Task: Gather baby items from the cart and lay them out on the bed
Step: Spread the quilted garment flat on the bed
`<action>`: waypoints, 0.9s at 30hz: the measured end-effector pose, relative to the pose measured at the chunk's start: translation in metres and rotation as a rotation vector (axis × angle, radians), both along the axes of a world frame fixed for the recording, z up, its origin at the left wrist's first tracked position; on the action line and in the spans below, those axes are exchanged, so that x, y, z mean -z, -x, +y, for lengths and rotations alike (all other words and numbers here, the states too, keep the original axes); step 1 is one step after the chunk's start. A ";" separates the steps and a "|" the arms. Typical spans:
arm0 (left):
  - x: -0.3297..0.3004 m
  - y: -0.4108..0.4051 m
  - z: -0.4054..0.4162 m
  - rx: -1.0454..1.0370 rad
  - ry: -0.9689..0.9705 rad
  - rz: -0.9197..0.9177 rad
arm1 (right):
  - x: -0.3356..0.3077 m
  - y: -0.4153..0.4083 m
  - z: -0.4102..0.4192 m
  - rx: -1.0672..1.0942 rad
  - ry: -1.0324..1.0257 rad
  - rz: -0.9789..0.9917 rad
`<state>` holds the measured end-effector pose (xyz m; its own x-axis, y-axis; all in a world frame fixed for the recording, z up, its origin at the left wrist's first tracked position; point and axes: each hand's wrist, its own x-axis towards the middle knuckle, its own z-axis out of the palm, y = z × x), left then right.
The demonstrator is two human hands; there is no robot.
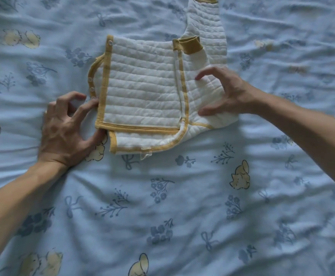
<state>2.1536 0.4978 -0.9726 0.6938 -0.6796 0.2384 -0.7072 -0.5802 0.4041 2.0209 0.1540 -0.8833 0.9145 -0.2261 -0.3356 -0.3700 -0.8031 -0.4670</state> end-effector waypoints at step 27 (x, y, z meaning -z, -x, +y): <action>-0.004 0.002 0.000 0.035 -0.034 -0.001 | -0.011 0.138 0.119 0.335 0.035 -0.154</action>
<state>2.1520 0.4978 -0.9683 0.6692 -0.7111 0.2157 -0.7277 -0.5686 0.3835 1.8827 0.2727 -0.8723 0.8269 -0.5305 -0.1863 -0.5425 -0.6657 -0.5125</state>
